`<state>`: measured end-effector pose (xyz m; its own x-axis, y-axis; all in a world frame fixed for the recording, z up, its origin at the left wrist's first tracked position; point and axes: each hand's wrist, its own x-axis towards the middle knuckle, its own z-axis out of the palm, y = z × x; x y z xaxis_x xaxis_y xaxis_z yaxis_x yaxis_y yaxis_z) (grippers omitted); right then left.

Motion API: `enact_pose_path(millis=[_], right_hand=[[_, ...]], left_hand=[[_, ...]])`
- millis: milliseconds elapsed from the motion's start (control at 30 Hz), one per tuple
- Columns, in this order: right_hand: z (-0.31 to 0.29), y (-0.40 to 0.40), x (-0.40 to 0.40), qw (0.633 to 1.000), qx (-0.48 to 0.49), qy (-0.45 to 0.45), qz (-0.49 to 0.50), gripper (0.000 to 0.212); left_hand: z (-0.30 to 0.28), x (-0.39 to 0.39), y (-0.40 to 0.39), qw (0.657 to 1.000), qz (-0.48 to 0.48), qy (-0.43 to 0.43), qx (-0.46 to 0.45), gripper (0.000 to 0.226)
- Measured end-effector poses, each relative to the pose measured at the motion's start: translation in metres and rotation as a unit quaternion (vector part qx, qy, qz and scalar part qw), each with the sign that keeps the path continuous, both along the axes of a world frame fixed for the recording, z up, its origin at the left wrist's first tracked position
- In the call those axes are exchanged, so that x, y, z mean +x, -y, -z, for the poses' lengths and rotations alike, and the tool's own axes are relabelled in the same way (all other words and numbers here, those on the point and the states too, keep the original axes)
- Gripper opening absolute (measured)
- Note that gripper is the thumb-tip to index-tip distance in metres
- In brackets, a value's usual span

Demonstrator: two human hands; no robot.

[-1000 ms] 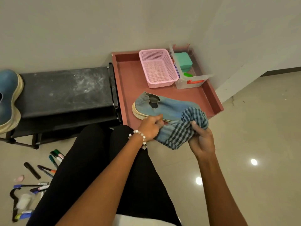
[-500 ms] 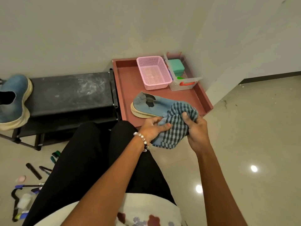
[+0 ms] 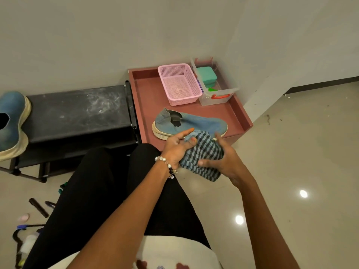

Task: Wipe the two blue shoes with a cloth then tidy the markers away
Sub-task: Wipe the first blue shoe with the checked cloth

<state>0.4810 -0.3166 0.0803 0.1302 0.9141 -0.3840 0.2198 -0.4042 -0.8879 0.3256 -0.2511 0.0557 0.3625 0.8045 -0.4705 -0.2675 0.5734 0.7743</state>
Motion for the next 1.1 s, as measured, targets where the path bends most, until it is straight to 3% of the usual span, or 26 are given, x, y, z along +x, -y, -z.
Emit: enact_pose_path(millis=[33, 100, 200, 300, 367, 533, 633, 700, 800, 967, 1100], right_hand=[[0.001, -0.004, 0.000, 0.996, -0.026, 0.077, -0.047, 0.077], [0.005, -0.010, 0.001, 0.979, 0.010, 0.195, -0.052, 0.041], [0.026, -0.014, 0.015, 0.963, 0.057, 0.261, 0.027, 0.034], [0.049, -0.016, 0.024, 0.974, -0.015, 0.148, 0.171, 0.039], [0.059, -0.022, 0.027, 0.963, -0.025, 0.154, 0.222, 0.043], [0.054, -0.058, 0.015, 0.927, 0.048, 0.210, 0.306, 0.058], [0.060, -0.087, -0.004, 0.933, 0.122, 0.241, 0.237, 0.072], [0.074, -0.105, -0.025, 0.934, 0.126, 0.312, 0.122, 0.059], [0.106, -0.119, -0.047, 0.878, 0.147, 0.454, -0.033, 0.039], [0.106, -0.105, -0.007, 0.850, 0.156, 0.460, -0.203, 0.042], [0.107, -0.089, 0.040, 0.826, 0.205, 0.488, -0.196, 0.048]], left_hand=[[0.002, 0.002, -0.001, 1.000, 0.019, 0.001, 0.000, 0.034], [0.008, 0.006, -0.004, 0.998, 0.048, -0.039, 0.017, 0.030], [0.022, 0.012, -0.011, 0.966, 0.053, -0.219, 0.128, 0.027], [0.037, 0.013, -0.024, 0.890, 0.000, -0.415, 0.188, 0.028], [0.043, 0.011, -0.032, 0.833, 0.000, -0.500, 0.235, 0.028], [0.058, 0.006, -0.054, 0.658, 0.173, -0.623, 0.387, 0.044], [0.067, 0.004, -0.062, 0.576, 0.273, -0.658, 0.402, 0.048], [0.070, 0.007, -0.060, 0.553, 0.312, -0.672, 0.381, 0.050], [0.070, 0.009, -0.056, 0.537, 0.335, -0.681, 0.369, 0.055], [0.070, 0.012, -0.056, 0.518, 0.345, -0.693, 0.364, 0.052], [0.070, 0.012, -0.056, 0.534, 0.342, -0.687, 0.353, 0.052]])
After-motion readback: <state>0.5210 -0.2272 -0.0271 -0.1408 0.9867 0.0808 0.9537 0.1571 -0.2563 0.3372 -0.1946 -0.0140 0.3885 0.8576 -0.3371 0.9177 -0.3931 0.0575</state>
